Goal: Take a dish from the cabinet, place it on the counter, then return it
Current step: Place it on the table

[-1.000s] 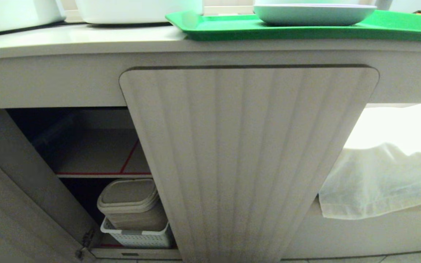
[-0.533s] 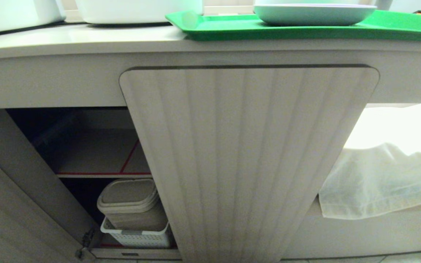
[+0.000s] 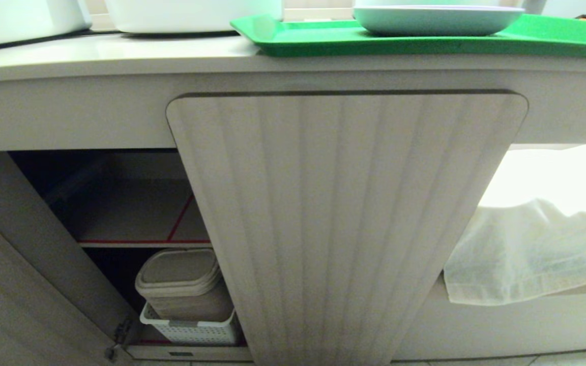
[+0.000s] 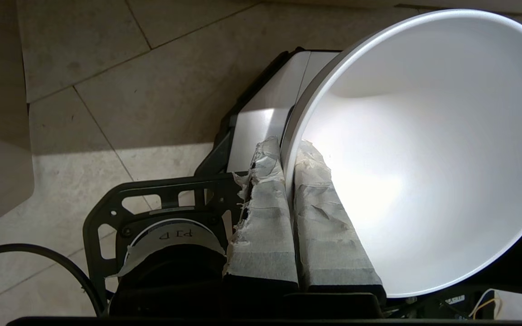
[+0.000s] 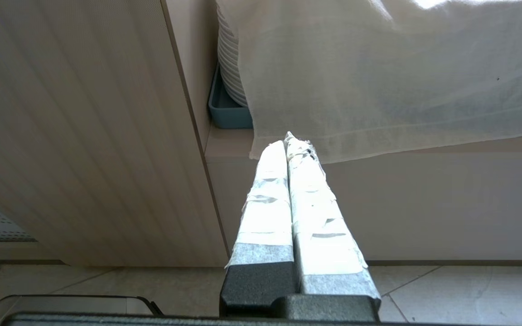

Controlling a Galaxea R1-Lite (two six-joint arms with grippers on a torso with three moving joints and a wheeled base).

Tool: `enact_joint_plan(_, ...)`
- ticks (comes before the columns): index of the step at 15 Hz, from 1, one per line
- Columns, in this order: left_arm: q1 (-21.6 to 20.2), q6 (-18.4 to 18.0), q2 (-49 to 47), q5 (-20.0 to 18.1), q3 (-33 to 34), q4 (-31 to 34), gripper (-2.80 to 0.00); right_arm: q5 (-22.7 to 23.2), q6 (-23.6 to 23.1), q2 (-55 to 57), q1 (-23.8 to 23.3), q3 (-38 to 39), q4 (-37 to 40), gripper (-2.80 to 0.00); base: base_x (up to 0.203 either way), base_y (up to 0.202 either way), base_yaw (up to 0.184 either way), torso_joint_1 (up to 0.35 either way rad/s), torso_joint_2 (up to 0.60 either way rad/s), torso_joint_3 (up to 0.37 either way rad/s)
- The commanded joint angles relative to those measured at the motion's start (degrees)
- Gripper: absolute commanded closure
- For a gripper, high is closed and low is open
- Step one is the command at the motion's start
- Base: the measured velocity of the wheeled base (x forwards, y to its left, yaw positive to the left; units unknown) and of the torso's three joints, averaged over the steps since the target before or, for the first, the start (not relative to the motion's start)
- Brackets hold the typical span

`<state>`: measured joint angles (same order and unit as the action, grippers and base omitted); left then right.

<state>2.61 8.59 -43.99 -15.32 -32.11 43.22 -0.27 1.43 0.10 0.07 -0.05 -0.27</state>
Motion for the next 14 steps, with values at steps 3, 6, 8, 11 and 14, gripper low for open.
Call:
enact_joint_plan(3, 0.03, 0.1, -3.86, -0.13, -0.71, -2.59, 0.0, 0.0, -0.02, -0.02, 0.01, 0.04, -0.05, 0.0, 0.0, 0.0, 0.0, 0.0, 0.0, 0.0)
enact_joint_plan(6, 0.03, 0.11, -4.61, -0.06, -0.76, -3.49, 0.0, 0.0, -0.11, -0.1, 0.01, 0.0, 0.0, 0.0, 0.0, 0.0, 0.0, 0.0, 0.0, 0.0)
enact_joint_plan(8, 0.03, 0.11, -4.61, -0.06, -0.67, -3.49, 0.0, 0.0, -0.11, -0.1, 0.01, 0.05, 0.0, 0.0, 0.0, 0.0, 0.0, 0.0, 0.0, 0.0)
enact_joint_plan(11, 0.03, 0.11, -4.61, -0.06, -0.58, -3.49, 0.0, 0.0, -0.11, -0.01, 0.01, -0.04, 0.0, 0.0, 0.0, 0.0, 0.0, 0.055, -0.14, -0.092)
enact_joint_plan(14, 0.03, 0.11, -4.53, -0.1, -0.51, -3.49, 0.0, 0.0, -0.11, -0.1, 0.01, -0.04, -0.08, 0.0, 0.0, 0.0, 0.0, 0.148, -0.22, -0.252)
